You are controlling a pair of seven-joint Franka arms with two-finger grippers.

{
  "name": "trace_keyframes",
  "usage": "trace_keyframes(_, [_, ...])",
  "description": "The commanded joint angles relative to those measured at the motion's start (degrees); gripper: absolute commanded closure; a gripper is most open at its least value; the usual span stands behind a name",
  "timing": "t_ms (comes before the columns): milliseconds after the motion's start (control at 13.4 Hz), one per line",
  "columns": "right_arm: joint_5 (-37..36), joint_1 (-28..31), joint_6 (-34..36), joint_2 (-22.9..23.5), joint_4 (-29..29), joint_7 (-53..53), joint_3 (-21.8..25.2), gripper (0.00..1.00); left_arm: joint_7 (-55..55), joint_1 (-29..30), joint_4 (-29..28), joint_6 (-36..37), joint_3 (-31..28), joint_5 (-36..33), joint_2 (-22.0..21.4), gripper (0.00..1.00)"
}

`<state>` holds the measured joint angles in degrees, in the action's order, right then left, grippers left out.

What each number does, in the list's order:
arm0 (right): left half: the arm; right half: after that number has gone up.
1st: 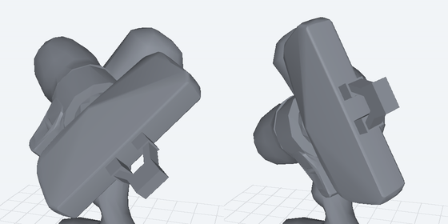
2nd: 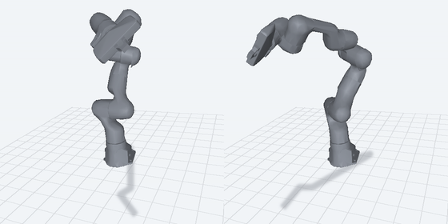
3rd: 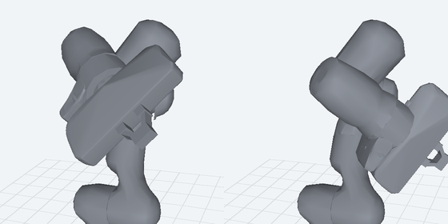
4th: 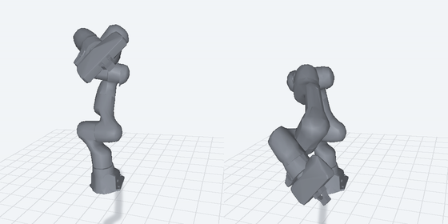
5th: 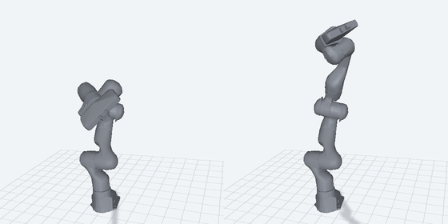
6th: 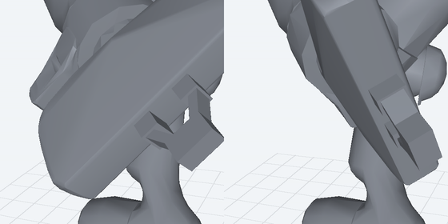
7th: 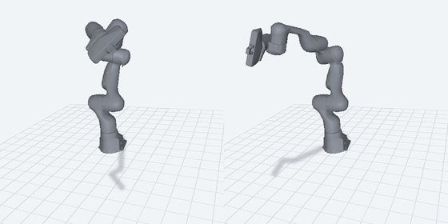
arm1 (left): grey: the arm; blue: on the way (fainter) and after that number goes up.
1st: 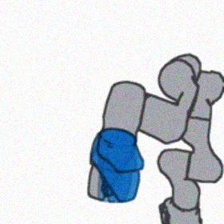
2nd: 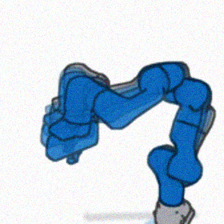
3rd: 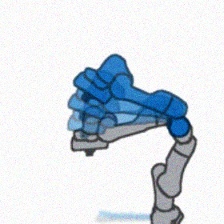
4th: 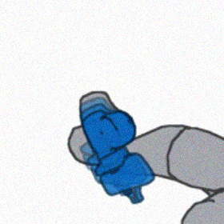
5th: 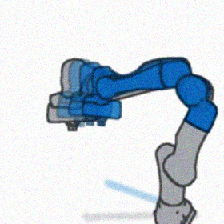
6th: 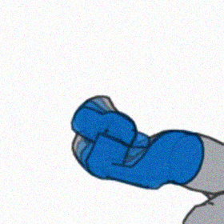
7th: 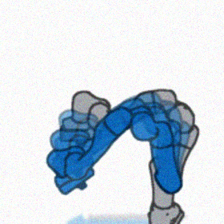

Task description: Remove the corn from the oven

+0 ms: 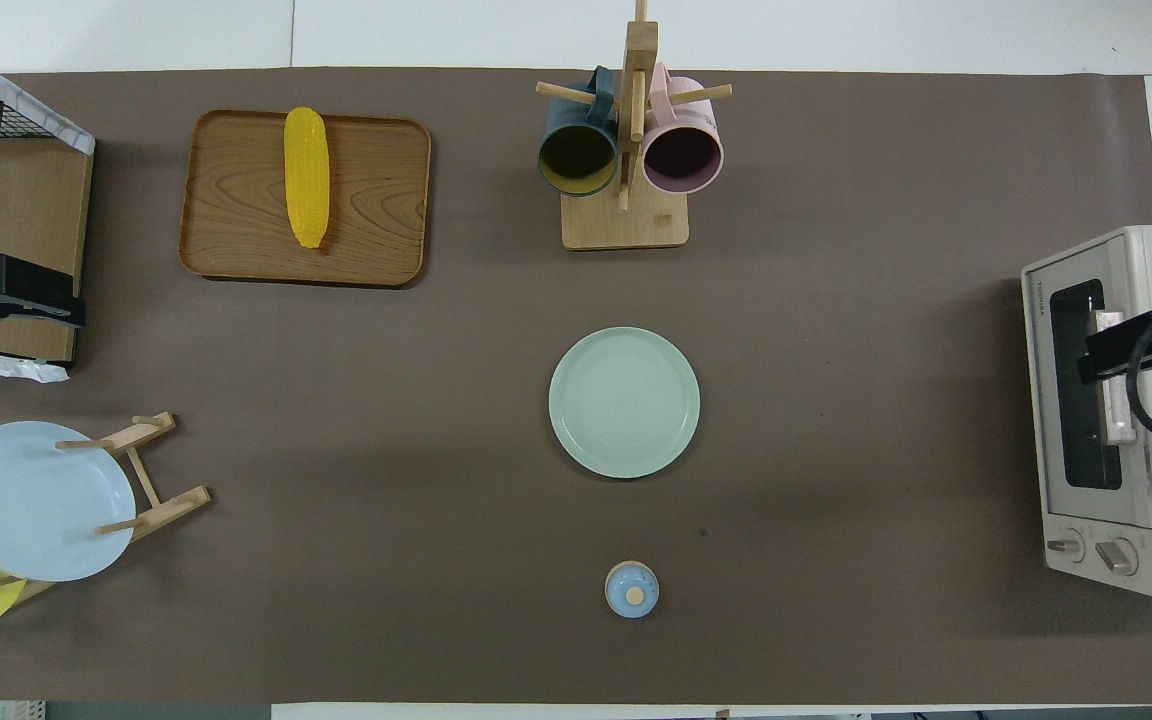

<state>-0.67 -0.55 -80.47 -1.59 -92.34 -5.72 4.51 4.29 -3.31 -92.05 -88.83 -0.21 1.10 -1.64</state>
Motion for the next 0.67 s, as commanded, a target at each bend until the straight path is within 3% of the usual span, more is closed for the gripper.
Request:
trace_keyframes(0, [1.46,0.38,-0.12,0.09,0.05,0.54,-0.12,0.0,0.19,0.06,0.2,1.2,0.3,-1.01,-0.38,0.0])
trace_keyframes(597, [1.46,0.47,-0.12,0.09,0.05,0.63,-0.12,0.0,0.63,-0.64,0.29,0.94,0.3,-1.01,-0.47,0.0])
